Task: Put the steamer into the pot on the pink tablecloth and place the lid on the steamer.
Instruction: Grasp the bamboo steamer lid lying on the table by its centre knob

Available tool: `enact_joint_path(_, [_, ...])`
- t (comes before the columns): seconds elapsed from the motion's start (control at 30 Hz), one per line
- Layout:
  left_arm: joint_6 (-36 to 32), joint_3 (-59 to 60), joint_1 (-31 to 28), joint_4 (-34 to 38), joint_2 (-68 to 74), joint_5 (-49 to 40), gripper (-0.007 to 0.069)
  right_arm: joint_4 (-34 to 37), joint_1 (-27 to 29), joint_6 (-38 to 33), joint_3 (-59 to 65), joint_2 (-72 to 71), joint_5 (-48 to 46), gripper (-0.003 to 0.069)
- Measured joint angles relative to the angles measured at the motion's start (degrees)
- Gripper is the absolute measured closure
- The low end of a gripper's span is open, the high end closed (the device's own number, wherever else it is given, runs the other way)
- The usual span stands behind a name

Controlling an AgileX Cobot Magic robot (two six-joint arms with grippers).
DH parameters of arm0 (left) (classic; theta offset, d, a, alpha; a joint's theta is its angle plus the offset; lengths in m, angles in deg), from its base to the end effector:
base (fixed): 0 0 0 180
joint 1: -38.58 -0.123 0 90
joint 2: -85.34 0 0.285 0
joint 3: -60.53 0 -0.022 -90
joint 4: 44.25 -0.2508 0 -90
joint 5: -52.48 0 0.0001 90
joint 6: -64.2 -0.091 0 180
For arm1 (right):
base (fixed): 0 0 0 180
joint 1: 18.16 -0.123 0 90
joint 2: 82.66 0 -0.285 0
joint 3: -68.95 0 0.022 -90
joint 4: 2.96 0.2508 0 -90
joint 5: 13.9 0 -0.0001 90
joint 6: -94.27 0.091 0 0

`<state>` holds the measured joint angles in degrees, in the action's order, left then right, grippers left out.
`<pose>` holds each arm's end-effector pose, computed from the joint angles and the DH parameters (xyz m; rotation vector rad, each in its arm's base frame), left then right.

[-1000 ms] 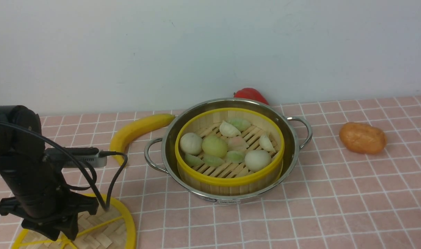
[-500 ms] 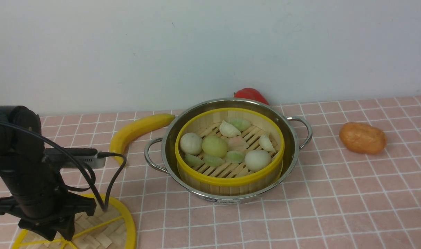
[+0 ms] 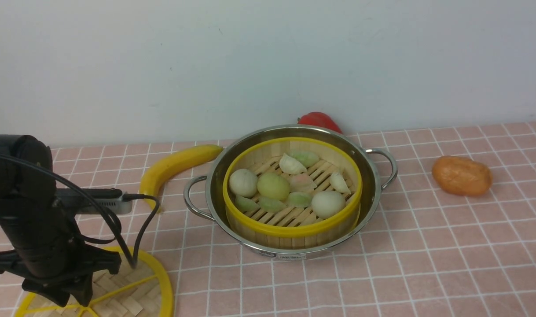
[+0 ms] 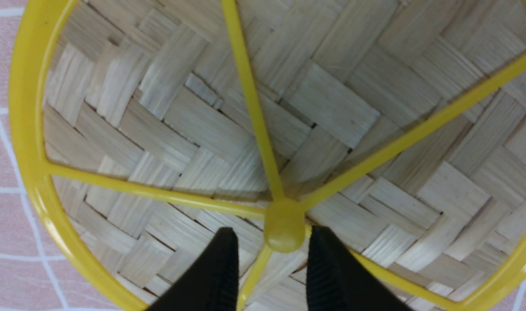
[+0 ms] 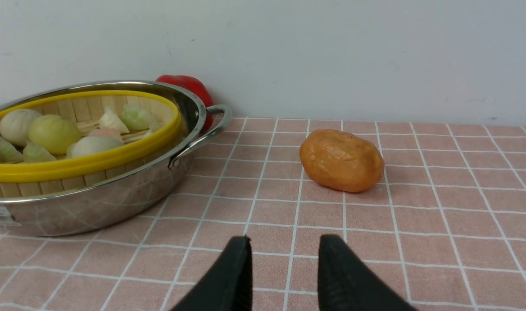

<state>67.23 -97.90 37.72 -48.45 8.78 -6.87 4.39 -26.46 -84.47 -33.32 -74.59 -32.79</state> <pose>0.2773 0.0099 0.1838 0.0431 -3.0649 -0.0967 0.0532 0.0116 0.1804 -0.0307 1.8308 0.2410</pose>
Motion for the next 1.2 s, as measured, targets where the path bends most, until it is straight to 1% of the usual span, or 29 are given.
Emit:
enact_joint_path(0.17, [0.02, 0.00, 0.00, 0.32, 0.00, 1.50, 0.0480, 0.00, 0.00, 0.00, 0.00, 0.00, 0.00, 0.0419])
enact_joint_path(0.3, [0.02, 0.00, 0.00, 0.84, 1.05, 1.92, 0.0474, 0.00, 0.00, 0.00, 0.00, 0.00, 0.00, 0.0419])
enact_joint_path(0.37, [-0.03, 0.00, 0.00, 0.84, 1.88, 1.69, 0.0445, 0.00, 0.00, 0.00, 0.00, 0.00, 0.00, 0.0419])
enact_joint_path(0.5, [-0.03, 0.00, 0.00, 1.68, 3.07, 1.23, 0.0340, 0.00, 0.00, 0.00, 0.00, 0.00, 0.00, 0.0419])
enact_joint_path(0.53, [-0.03, 0.00, 0.00, 1.68, 3.07, 1.23, 0.0340, 0.00, 0.00, 0.00, 0.00, 0.00, 0.00, 0.0419])
enact_joint_path(0.57, [-0.03, 0.00, 0.00, 2.04, 3.06, 1.23, 0.0313, 0.00, 0.00, 0.00, 0.00, 0.00, 0.00, 0.0419])
enact_joint_path(0.63, [-0.03, 0.00, 0.00, 2.31, 3.12, 1.24, 0.0302, 0.00, 0.00, 0.00, 0.00, 0.00, 0.00, 0.0419])
enact_joint_path(0.67, [-0.03, 0.00, 0.00, 2.31, 3.18, 1.29, 0.0306, 0.00, 0.00, 0.00, 0.00, 0.00, 0.00, 0.0419])
enact_joint_path(0.77, [-0.03, 0.00, 0.00, 2.31, 3.55, 1.29, 0.0358, 0.00, 0.00, 0.00, 0.00, 0.00, 0.00, 0.0419])
enact_joint_path(0.83, [-0.03, 0.00, 0.00, 2.24, 4.03, 0.95, 0.0416, 0.00, 0.00, -0.12, 0.00, 0.00, 0.00, 0.0419])
enact_joint_path(0.87, [-0.03, -0.07, 0.00, 1.96, 4.21, 0.34, 0.0485, 0.00, 0.00, -0.17, 0.00, 0.00, 0.00, 0.0419])
enact_joint_path(0.9, [-0.03, -0.14, 0.00, 1.95, 4.21, 0.15, 0.0501, 0.00, 0.00, -0.17, 0.00, 0.00, 0.00, 0.0419])
enact_joint_path(0.93, [-0.03, -0.24, 0.00, 1.88, 4.21, -0.04, 0.0510, 0.00, 0.00, -0.17, 0.00, 0.00, 0.00, 0.0419])
enact_joint_path(1.07, [-0.38, -1.13, 0.00, 1.71, 3.98, -1.38, 0.0508, 0.00, 0.00, -0.11, 0.00, 0.00, 0.00, 0.0419])
enact_joint_path(1.2, [-1.54, -4.58, 0.00, 1.72, 1.51, -6.75, 0.0508, 0.00, 0.00, -0.11, 0.00, 0.00, 0.00, 0.0419])
